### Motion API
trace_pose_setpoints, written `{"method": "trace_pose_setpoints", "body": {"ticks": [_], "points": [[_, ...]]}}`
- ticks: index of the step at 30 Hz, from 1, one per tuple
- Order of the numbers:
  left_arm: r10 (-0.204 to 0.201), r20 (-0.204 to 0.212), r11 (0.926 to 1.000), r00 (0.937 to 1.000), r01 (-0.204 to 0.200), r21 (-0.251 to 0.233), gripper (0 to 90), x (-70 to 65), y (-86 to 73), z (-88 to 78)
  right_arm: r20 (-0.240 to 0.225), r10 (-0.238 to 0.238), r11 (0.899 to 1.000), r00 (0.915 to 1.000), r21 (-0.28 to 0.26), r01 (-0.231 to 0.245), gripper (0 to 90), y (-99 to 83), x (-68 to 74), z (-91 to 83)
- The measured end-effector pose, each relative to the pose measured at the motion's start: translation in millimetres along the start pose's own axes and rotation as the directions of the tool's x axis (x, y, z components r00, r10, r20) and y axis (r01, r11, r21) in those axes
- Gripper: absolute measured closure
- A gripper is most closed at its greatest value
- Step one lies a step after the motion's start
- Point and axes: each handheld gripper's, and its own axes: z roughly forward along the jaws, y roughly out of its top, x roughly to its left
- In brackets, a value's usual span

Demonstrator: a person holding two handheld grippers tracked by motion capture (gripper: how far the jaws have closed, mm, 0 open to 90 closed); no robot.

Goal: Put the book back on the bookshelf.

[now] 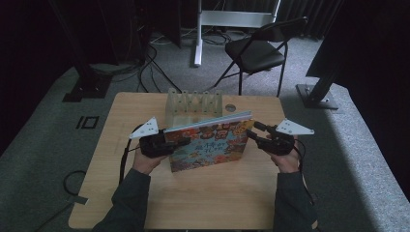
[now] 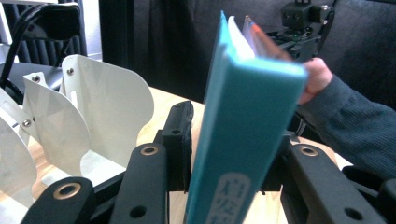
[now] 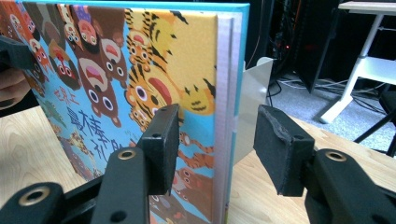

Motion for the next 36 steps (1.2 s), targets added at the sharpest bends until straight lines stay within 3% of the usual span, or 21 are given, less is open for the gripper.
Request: {"method": "trace_pose_setpoints", "body": {"ticks": [4, 9, 14, 23, 36], "points": [[0.005, -0.029, 0.9998, 0.9996, -0.005, 0.019, 62.8, -1.2, -3.1, 6.4, 0.006, 0.006, 1.000, 1.0000, 0.001, -0.006, 49.9, -2.5, -1.9, -2.4], [0.017, -0.026, 0.9998, 0.9995, -0.017, 0.009, 64.0, -1.9, -6.3, 10.0, 0.017, 0.015, 1.000, 0.9997, 0.006, -0.016, 49.8, -7.3, -4.4, -5.0], [0.048, -0.021, 0.9989, 0.9987, -0.048, -0.004, 67.8, -2.8, -7.9, 10.3, 0.024, 0.029, 0.999, 0.9993, 0.015, -0.029, 49.2, -13.1, -8.0, -6.8], [0.130, -0.044, 0.9915, 0.9905, -0.130, 0.007, 77.6, -13.1, -8.3, 11.4, 0.033, 0.048, 0.999, 0.9983, 0.023, -0.049, 49.0, -20.5, -11.1, -6.9], [0.119, -0.075, 0.9928, 0.9901, -0.120, -0.010, 78.8, -21.9, -12.1, 12.0, 0.055, 0.063, 0.996, 0.9965, 0.052, -0.066, 48.5, -32.5, -15.9, -8.2]]}}
